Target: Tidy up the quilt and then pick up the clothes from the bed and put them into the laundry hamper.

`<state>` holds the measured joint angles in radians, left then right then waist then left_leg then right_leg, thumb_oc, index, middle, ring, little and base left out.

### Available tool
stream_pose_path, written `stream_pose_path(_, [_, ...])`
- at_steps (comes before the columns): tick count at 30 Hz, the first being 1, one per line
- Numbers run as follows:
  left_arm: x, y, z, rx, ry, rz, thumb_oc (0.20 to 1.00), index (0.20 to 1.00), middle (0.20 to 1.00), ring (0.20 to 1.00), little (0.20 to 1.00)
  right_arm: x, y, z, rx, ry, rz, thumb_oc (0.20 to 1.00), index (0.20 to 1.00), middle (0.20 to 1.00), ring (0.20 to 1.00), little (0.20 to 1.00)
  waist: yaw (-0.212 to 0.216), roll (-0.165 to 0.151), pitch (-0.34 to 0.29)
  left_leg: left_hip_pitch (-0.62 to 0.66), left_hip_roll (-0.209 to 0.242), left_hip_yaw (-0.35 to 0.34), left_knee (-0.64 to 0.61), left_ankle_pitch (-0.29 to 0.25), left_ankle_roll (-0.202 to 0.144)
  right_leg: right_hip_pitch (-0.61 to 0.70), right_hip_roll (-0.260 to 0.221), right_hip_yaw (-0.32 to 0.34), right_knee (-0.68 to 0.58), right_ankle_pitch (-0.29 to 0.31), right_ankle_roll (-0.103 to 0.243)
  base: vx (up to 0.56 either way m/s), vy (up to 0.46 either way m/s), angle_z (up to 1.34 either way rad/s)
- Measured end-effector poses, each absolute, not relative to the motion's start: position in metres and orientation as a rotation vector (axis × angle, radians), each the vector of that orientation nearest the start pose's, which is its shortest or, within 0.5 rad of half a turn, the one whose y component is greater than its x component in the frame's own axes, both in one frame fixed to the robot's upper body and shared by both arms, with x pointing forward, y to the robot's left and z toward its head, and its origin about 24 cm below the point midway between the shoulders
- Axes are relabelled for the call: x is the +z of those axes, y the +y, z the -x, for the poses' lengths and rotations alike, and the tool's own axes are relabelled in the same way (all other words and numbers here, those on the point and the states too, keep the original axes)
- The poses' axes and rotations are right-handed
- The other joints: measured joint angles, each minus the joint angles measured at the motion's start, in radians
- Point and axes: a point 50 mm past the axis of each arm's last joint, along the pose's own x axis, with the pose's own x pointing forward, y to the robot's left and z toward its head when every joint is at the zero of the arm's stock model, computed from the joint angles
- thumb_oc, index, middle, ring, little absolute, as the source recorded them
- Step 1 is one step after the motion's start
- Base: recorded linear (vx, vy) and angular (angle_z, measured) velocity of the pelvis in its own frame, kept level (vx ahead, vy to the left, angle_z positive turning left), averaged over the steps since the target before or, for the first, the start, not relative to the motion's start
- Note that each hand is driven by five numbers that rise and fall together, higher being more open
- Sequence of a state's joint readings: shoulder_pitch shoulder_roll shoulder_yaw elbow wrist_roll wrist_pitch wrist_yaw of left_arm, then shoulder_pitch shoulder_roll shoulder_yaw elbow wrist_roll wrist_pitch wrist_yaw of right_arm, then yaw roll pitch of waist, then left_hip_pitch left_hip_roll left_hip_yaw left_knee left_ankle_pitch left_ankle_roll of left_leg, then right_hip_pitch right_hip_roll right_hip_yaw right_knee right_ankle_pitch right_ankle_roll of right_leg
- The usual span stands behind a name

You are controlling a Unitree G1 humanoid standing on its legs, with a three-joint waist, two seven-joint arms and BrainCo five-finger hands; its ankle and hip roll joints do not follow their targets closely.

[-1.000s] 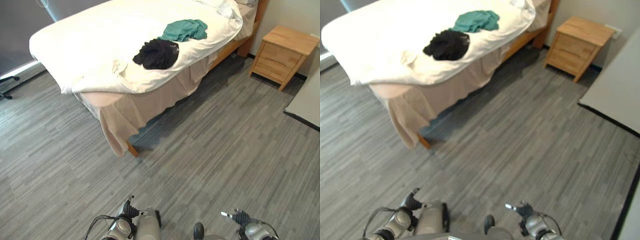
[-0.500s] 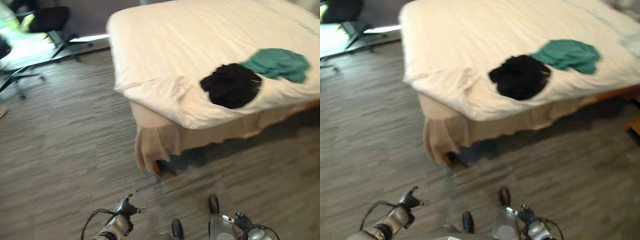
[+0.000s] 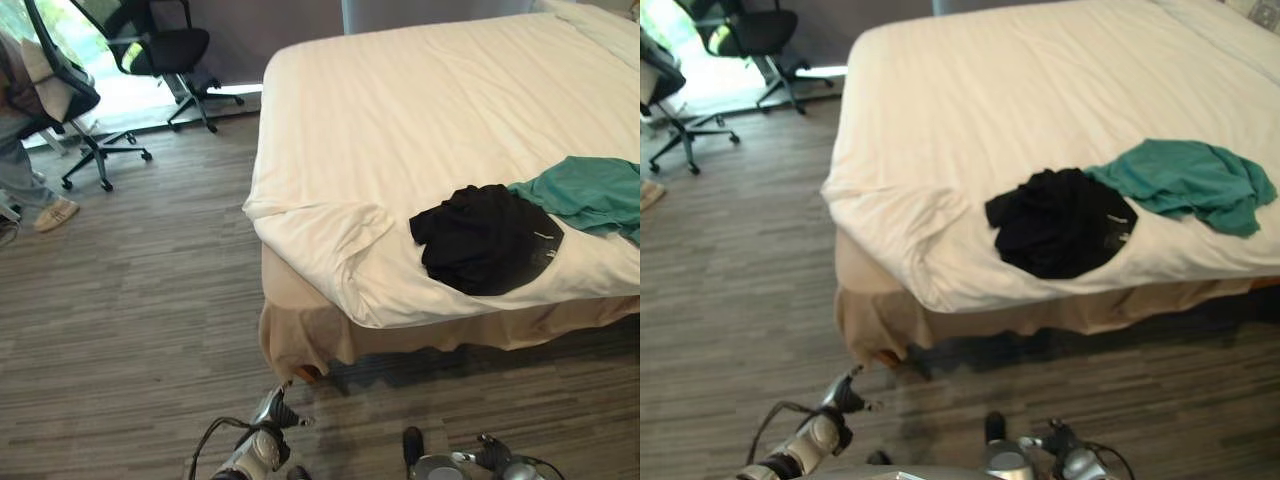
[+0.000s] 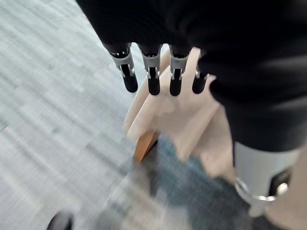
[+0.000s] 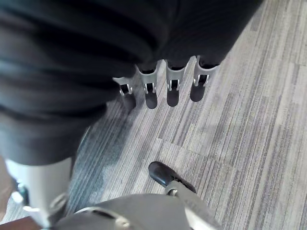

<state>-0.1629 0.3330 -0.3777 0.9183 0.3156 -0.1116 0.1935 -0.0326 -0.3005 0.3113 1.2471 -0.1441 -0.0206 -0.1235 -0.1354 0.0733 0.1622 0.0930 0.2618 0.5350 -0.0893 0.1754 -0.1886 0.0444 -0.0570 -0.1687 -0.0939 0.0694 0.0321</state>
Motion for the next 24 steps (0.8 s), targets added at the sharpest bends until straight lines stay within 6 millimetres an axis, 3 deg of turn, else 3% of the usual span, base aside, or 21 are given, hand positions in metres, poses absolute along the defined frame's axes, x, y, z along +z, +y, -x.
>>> stream_pose_path(3, [-0.004,0.259,-0.289,0.106,0.245,-0.870,1.000,1.000,1.000,1.000,1.000,-0.157,-0.259,-0.075,0.021,1.231,0.617,1.000,1.000,1.000,1.000,1.000,0.005,0.010,-0.005,-0.011,-0.005,-0.017,0.006,-0.064,0.037,0.001,-0.004,-0.013,0.000,0.007,0.027,0.08,0.013,0.25])
stream_pose_path(4, [0.057,0.267,-0.323,0.186,0.083,-0.891,1.000,1.000,1.000,1.000,1.000,-0.161,-0.251,-0.062,0.062,1.256,0.611,1.000,1.000,1.000,1.000,1.000,0.028,-0.016,-0.010,-0.014,-0.033,-0.023,0.007,-0.079,0.046,-0.005,-0.019,-0.008,0.008,0.014,0.030,0.05,0.029,0.02])
stream_pose_path(5, [0.101,0.271,-0.329,0.182,-0.079,-0.946,1.000,1.000,1.000,1.000,1.000,-0.163,-0.247,-0.056,0.063,1.284,0.562,1.000,1.000,1.000,1.000,1.000,0.043,-0.032,-0.009,-0.031,-0.039,-0.027,-0.001,-0.080,0.045,-0.009,-0.038,-0.017,0.004,0.019,0.040,0.01,-0.001,-0.41])
stream_pose_path(6, [0.147,0.283,-0.299,0.228,-0.344,-0.958,1.000,1.000,1.000,1.000,1.000,-0.161,-0.247,-0.057,0.005,1.245,0.503,1.000,1.000,1.000,1.000,1.000,0.021,-0.043,-0.008,-0.010,-0.052,-0.022,0.004,-0.101,0.040,-0.018,-0.050,0.004,0.001,0.027,0.053,0.02,-0.012,-0.32])
stream_pose_path(9, [0.145,0.285,-0.294,0.240,-0.368,-0.967,1.000,1.000,1.000,1.000,1.000,-0.165,-0.248,-0.031,-0.010,1.331,0.466,1.000,1.000,1.000,1.000,1.000,0.018,-0.023,-0.033,0.005,-0.070,-0.030,0.006,-0.107,0.051,0.004,-0.061,-0.007,0.002,0.031,0.058,0.03,0.008,0.07])
stream_pose_path(10, [0.119,0.288,-0.296,0.235,-0.255,-0.969,1.000,1.000,1.000,1.000,1.000,-0.168,-0.238,-0.024,0.008,1.364,0.434,1.000,1.000,1.000,1.000,1.000,0.041,-0.028,-0.041,0.007,-0.079,-0.023,0.006,-0.120,0.062,-0.006,-0.069,0.002,0.001,0.023,0.069,0.00,0.021,-0.08])
stream_pose_path(12, [0.115,0.281,-0.298,0.201,-0.234,-0.975,1.000,1.000,1.000,1.000,1.000,-0.170,-0.225,-0.038,0.036,1.326,0.402,1.000,1.000,1.000,1.000,1.000,0.041,-0.057,-0.029,-0.023,-0.079,-0.022,0.006,-0.111,0.066,-0.039,-0.073,0.008,0.002,0.031,0.072,-0.03,0.029,-0.13])
stream_pose_path(15, [0.132,0.252,-0.304,0.112,-0.345,-0.985,1.000,1.000,1.000,1.000,1.000,-0.171,-0.220,-0.041,0.038,1.315,0.397,1.000,1.000,1.000,1.000,1.000,0.031,-0.087,-0.019,-0.050,-0.081,-0.023,0.005,-0.101,0.072,-0.065,-0.072,0.012,0.002,0.038,0.074,-0.06,0.050,-0.03])
stream_pose_path(16, [0.139,0.233,-0.313,0.048,-0.398,-1.015,1.000,1.000,1.000,1.000,1.000,-0.171,-0.220,-0.046,0.044,1.307,0.403,1.000,1.000,1.000,1.000,1.000,0.019,-0.097,-0.011,-0.063,-0.084,-0.016,0.004,-0.099,0.075,-0.087,-0.077,0.020,0.002,0.042,0.076,-0.07,0.062,-0.20])
stream_pose_path(19, [0.165,0.207,-0.330,-0.009,-0.517,-1.093,1.000,1.000,1.000,1.000,1.000,-0.167,-0.218,-0.074,0.062,1.240,0.435,1.000,1.000,1.000,1.000,1.000,-0.004,-0.101,0.023,-0.093,-0.097,0.021,0.000,-0.097,0.079,-0.137,-0.091,0.049,0.002,0.061,0.089,-0.09,0.042,-0.33])
stream_pose_path(22, [0.188,0.177,-0.344,-0.052,-0.635,-1.178,1.000,1.000,1.000,1.000,1.000,-0.164,-0.219,-0.087,0.073,1.204,0.456,1.000,1.000,1.000,1.000,1.000,-0.029,-0.082,0.054,-0.138,-0.105,0.041,0.002,-0.092,0.090,-0.196,-0.096,0.071,0.003,0.082,0.088,-0.13,0.020,-0.23])
stream_pose_path(24, [0.196,0.170,-0.351,-0.053,-0.658,-1.219,1.000,1.000,1.000,1.000,1.000,-0.163,-0.218,-0.096,0.080,1.182,0.462,1.000,1.000,1.000,1.000,1.000,-0.044,-0.076,0.080,-0.149,-0.103,0.062,0.006,-0.088,0.092,-0.223,-0.090,0.092,0.007,0.098,0.082,-0.13,0.006,-0.26])
